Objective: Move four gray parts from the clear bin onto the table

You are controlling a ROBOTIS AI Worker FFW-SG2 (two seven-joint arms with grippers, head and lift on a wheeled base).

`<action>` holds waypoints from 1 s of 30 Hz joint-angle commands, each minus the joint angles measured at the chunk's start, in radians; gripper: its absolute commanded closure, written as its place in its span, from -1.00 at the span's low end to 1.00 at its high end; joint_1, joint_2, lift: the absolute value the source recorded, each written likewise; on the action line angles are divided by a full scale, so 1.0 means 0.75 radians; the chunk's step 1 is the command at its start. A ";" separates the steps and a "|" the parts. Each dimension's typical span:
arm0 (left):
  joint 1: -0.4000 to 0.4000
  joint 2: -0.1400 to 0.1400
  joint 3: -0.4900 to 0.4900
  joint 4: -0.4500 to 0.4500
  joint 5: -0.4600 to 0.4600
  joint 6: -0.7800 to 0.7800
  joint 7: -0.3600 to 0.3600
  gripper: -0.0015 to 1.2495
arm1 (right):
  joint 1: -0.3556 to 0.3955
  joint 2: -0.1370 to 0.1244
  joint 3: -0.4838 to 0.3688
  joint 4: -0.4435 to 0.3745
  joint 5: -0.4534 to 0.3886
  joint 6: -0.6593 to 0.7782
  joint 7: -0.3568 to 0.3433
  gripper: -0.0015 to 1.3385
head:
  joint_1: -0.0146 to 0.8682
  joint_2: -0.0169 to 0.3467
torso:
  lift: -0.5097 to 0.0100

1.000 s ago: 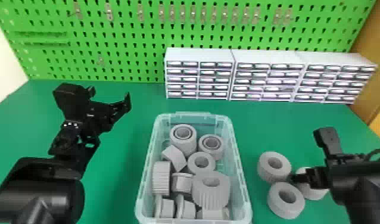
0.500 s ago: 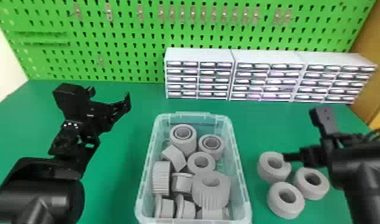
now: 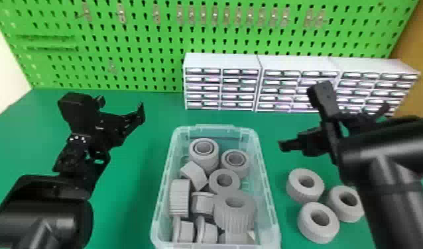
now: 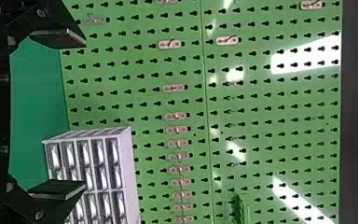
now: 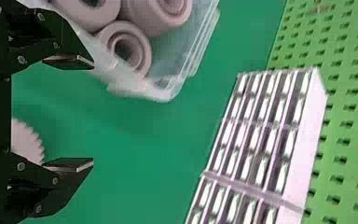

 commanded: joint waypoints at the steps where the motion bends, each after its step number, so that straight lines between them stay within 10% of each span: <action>1: 0.000 0.000 -0.003 0.000 -0.004 0.000 0.000 -0.67 | -0.037 0.002 0.096 -0.002 -0.044 0.016 0.000 -0.22 | 0.57 -0.72 | 0.77; 21: 0.000 0.000 0.001 0.000 -0.010 0.000 0.000 -0.67 | -0.137 -0.017 0.407 -0.100 -0.175 0.331 0.004 -0.22 | 0.57 -0.72 | 0.77; 30: 0.000 0.000 0.003 0.000 -0.014 0.002 0.000 -0.67 | -0.131 -0.068 0.470 -0.155 0.088 0.484 0.329 -0.22 | 0.57 -0.72 | 0.77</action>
